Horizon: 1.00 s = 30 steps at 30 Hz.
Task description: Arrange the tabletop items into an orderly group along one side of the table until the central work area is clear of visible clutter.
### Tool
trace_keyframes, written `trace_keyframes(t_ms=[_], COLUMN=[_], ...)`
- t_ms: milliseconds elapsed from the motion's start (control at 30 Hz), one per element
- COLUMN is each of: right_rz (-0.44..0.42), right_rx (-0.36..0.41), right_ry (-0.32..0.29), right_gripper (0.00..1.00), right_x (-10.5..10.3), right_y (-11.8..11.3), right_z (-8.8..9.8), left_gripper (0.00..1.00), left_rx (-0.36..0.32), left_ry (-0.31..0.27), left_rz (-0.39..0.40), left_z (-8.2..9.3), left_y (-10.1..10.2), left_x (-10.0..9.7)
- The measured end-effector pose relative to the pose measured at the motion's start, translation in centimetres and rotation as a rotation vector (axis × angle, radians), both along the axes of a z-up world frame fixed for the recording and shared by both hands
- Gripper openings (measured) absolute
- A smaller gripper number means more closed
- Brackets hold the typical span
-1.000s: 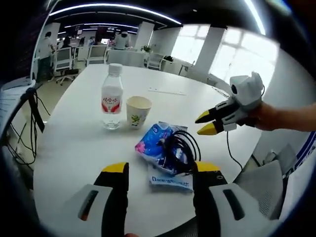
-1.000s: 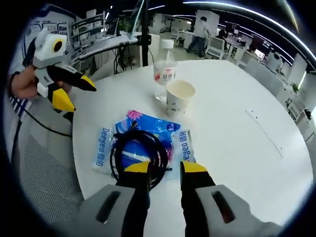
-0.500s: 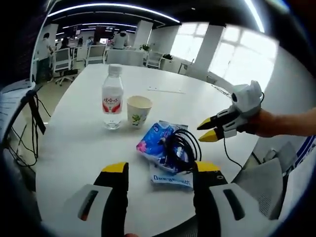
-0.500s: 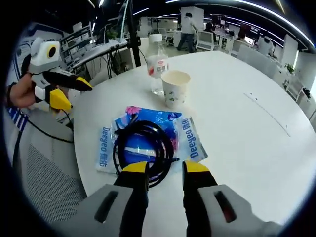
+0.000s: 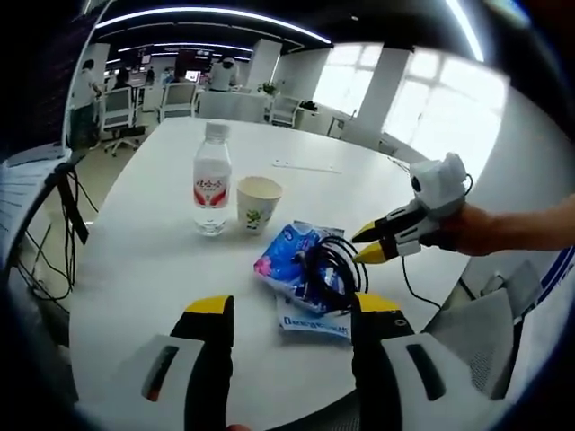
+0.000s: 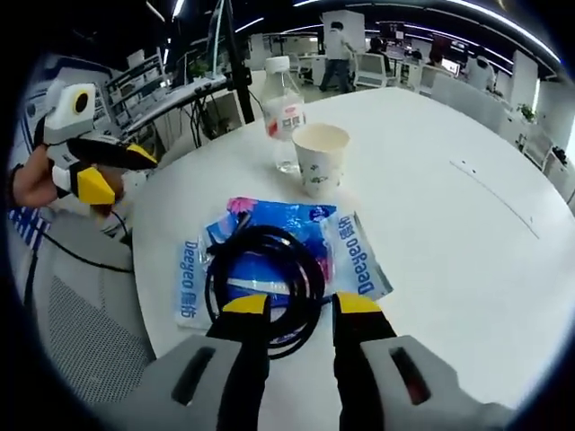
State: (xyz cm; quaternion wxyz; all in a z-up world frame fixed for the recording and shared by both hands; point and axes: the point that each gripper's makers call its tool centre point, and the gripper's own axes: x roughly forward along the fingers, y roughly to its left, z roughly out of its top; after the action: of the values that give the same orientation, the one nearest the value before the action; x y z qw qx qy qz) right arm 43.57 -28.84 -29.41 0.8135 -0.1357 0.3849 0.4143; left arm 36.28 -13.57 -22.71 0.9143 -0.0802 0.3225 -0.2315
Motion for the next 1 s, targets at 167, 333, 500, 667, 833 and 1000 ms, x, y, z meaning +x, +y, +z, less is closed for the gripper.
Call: trace_keyframes(t_ms=[167,333,500,667,833,1000], right_rz=[0.001,-0.005,-0.058,-0.063,-0.055,-0.076], right_rx=[0.002,0.011,0.038,0.03,0.011,0.007], right_ry=[0.007,0.014,0.038,0.051,0.052,0.044], right_gripper=[0.25,0.24,0.24,0.24,0.21,0.18], right_x=[0.1,0.4,1.0,1.0,1.1,1.6], right_y=[0.7,1.1,1.1,1.3,1.5,1.5], right_z=[-0.2,-0.5,-1.4,-2.0,-2.5,-2.8], left_gripper=[0.52,0.52,0.52,0.53,0.53,0.53], left_rx=[0.002,0.006,0.014,0.008,0.003,0.007], left_ry=[-0.001,0.002,0.002,0.005,0.001,0.002], left_rz=[0.001,-0.001,-0.017,-0.015,-0.007,-0.011], left_z=[0.1,0.0,0.0,0.0,0.2,0.2], left_y=[0.1,0.3,0.1,0.1,0.3,0.3], left_x=[-0.2,-0.3,-0.5,-0.5,-0.4,-0.6])
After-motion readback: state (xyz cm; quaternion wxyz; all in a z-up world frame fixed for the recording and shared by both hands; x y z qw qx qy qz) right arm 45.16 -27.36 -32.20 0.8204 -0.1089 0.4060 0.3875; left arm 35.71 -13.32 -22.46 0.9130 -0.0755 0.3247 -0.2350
